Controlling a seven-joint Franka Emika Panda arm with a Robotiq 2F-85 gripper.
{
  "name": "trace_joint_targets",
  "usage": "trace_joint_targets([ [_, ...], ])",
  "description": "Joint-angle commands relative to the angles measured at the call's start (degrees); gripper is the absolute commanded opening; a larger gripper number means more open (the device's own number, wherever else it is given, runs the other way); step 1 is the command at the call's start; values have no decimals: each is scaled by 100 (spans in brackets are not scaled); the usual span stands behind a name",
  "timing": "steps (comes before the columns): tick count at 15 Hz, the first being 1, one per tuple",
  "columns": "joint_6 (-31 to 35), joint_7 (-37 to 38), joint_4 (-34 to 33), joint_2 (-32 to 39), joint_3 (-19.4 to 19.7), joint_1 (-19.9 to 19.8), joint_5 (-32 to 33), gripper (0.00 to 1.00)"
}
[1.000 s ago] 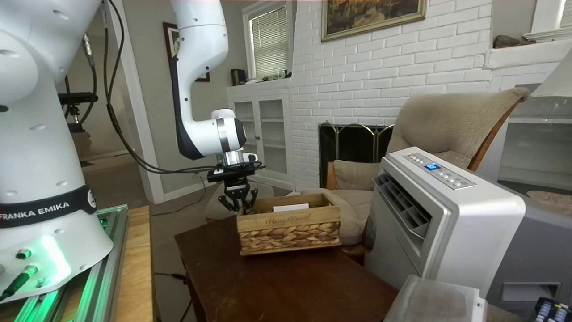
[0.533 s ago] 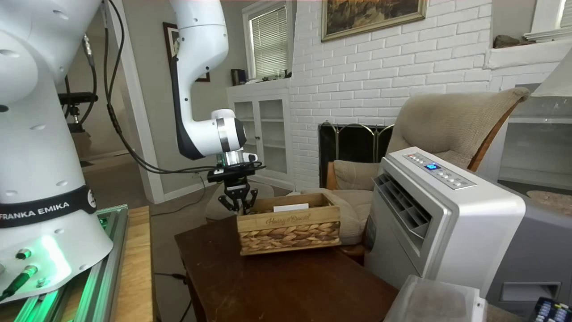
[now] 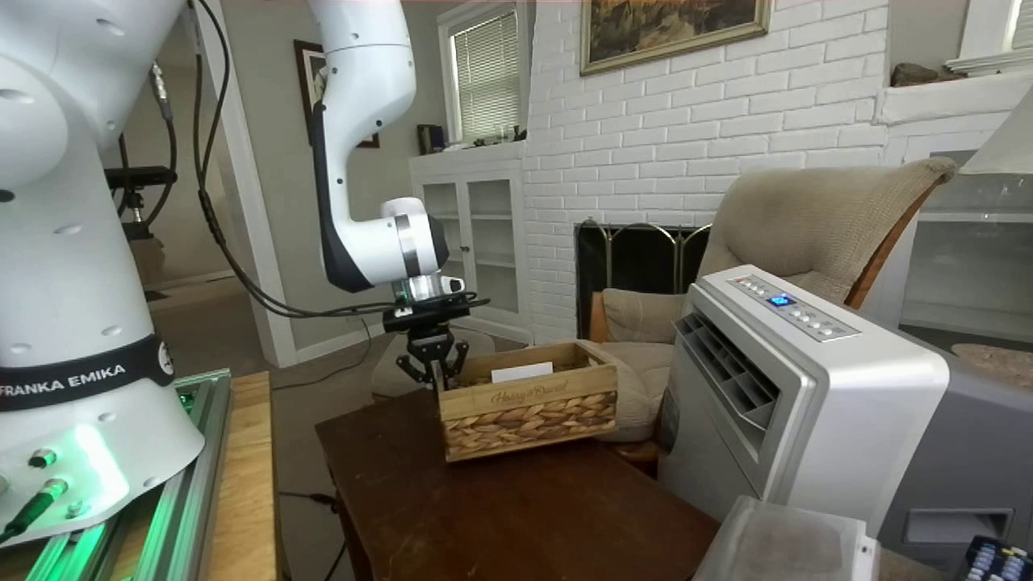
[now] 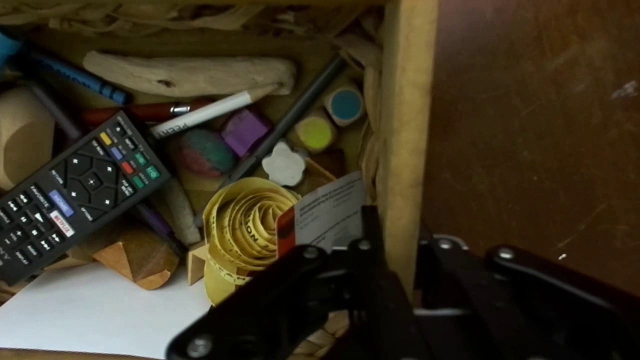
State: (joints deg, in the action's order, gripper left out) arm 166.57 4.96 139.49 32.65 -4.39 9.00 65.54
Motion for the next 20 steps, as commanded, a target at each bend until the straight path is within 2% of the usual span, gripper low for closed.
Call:
trace_joint_targets([
  [1,102,-563,169,74,-76,-248,-29,4],
  [2,63,-798,276,76,-180,-383,-192,4],
  [6,18,-1271,525,33,-304,-628,-165,4],
  [9,-59,-1539,600,-12,-338,-679,-94,4],
  [16,-209,-1952,840,-207,-169,-522,307,4],
  [20,-94,-1725,888,-232,77,-343,922,4],
])
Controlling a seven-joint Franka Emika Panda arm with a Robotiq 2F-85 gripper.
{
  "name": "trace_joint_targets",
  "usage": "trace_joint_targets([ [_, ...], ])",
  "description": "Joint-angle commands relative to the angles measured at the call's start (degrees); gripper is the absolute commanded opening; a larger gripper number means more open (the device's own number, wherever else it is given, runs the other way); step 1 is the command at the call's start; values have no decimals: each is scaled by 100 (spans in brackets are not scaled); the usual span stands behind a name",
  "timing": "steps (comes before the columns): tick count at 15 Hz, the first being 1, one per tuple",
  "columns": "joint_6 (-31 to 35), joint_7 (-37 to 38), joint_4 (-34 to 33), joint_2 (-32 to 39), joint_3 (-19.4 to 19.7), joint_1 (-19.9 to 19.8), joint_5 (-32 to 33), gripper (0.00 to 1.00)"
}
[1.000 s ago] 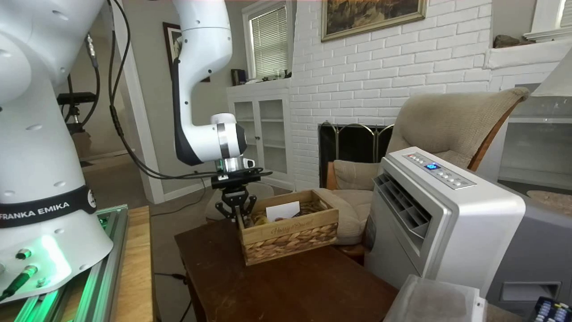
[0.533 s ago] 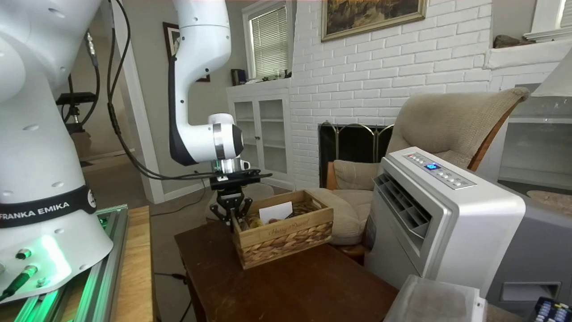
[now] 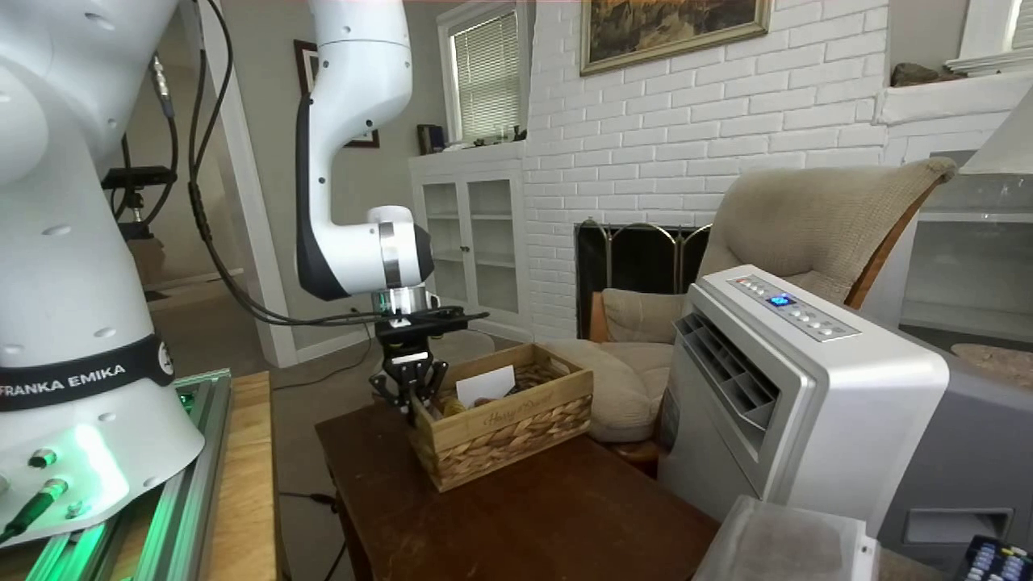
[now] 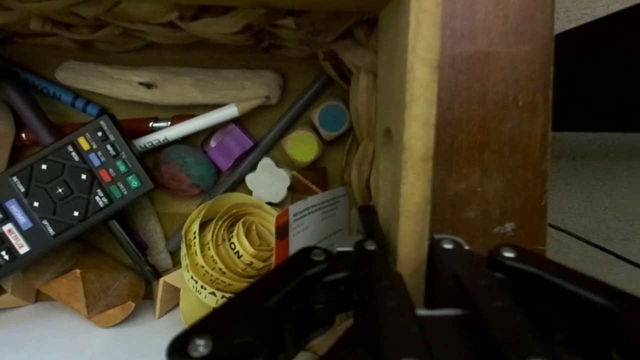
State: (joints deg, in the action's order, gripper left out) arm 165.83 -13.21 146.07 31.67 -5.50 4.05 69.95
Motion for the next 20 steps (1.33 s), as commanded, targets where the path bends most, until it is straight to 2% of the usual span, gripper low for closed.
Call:
trace_joint_targets([
  [1,-22,147,240,-150,232,174,619,4],
  [3,-54,309,275,-172,332,259,895,4],
  [8,99,602,460,-116,313,252,1001,4],
  [16,142,1739,601,-78,324,487,1775,4],
  [20,120,2033,580,-50,333,464,2084,4],
])
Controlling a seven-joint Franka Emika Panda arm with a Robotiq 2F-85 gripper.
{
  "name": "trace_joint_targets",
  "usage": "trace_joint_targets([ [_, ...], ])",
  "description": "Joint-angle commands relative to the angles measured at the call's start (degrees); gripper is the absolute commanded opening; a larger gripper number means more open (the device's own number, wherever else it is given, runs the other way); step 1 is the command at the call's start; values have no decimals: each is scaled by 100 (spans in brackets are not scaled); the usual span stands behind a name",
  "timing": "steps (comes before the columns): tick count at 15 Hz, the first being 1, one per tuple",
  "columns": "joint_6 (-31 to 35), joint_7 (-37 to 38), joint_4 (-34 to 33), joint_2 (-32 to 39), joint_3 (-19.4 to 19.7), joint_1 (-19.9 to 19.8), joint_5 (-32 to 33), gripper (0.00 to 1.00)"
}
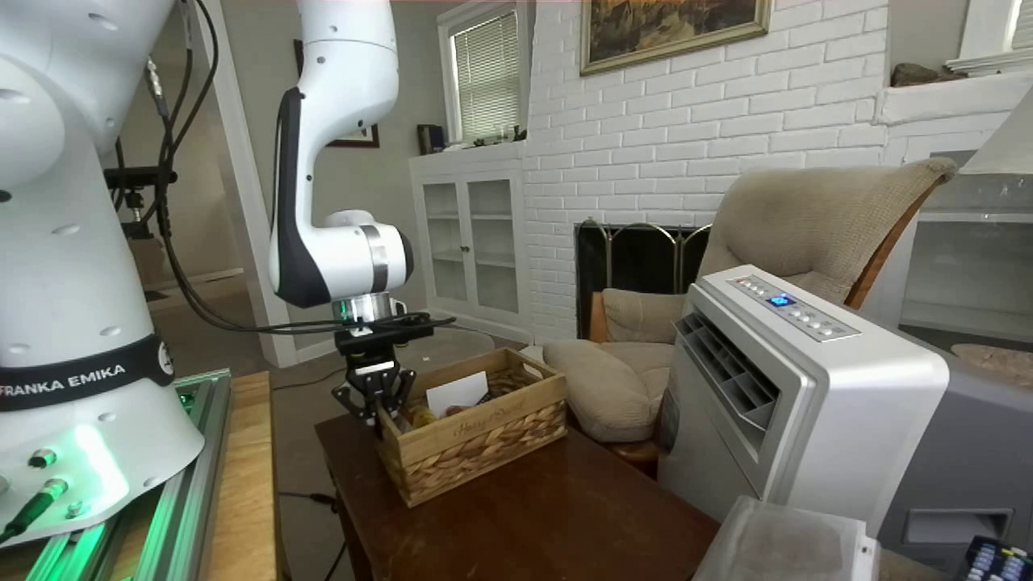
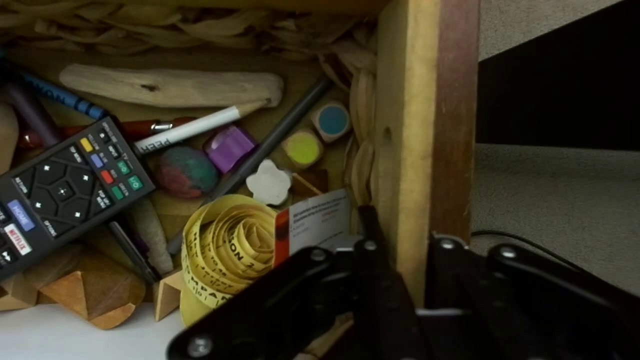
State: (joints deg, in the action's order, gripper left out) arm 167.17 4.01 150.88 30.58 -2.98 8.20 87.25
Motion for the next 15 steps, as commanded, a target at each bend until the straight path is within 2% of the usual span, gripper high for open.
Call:
trace_joint_targets([
  [1,-4,319,92,65,86,28,406,4],
  [9,-70,250,31,78,170,-5,559,4],
  [10,-87,251,34,79,172,-5,515,40],
  [11,-92,261,35,67,176,-7,511,41],
  [15,2,349,119,-149,273,-56,597,67],
])
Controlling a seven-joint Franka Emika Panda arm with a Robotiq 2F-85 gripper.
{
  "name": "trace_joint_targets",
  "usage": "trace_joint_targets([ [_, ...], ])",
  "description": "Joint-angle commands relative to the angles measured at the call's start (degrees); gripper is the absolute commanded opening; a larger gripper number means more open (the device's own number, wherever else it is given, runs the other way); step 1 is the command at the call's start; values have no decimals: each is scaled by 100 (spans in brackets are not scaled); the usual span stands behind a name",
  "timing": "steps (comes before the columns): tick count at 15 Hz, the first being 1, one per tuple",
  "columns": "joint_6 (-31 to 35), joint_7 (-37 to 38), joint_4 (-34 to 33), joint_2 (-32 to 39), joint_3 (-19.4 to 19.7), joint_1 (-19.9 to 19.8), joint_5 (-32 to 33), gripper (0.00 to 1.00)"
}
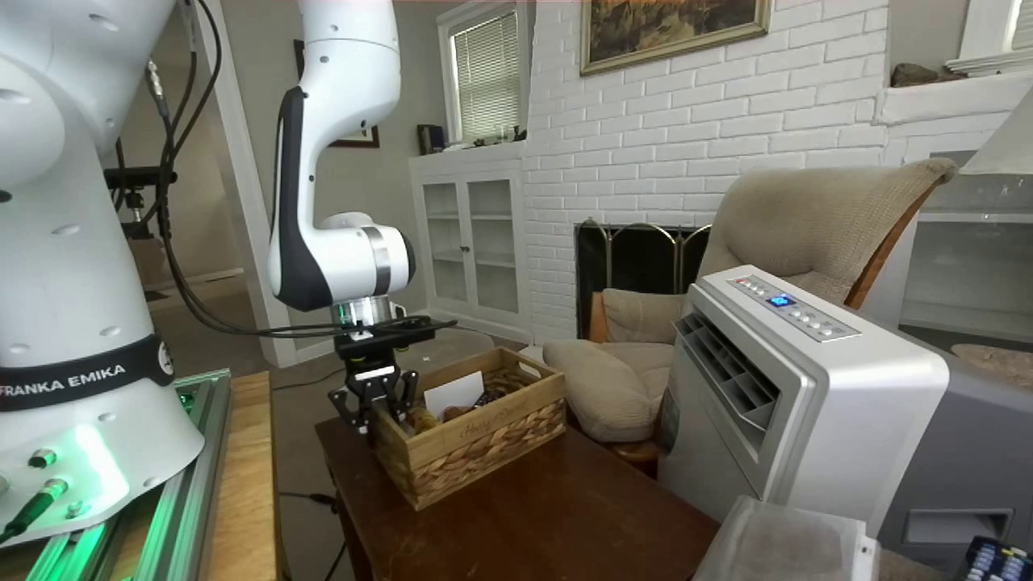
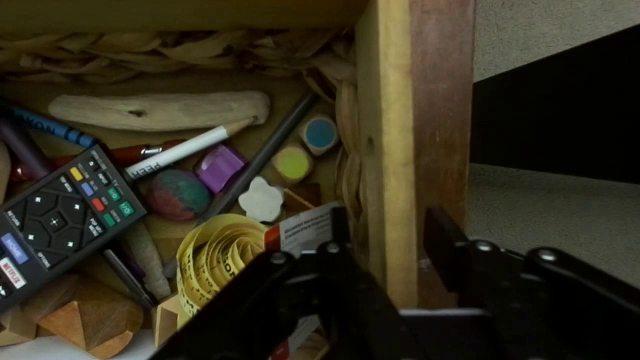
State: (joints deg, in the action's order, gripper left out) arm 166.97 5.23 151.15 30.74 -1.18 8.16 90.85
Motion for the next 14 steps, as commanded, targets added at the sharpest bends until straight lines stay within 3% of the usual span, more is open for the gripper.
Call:
trace_joint_targets([
  [1,36,224,123,-237,123,-60,248,75],
  [5,33,31,342,-533,182,-108,-45,99],
  [13,463,-251,986,-1579,396,-531,-361,100],
  [14,564,-134,608,-1212,451,-601,-237,100],
])
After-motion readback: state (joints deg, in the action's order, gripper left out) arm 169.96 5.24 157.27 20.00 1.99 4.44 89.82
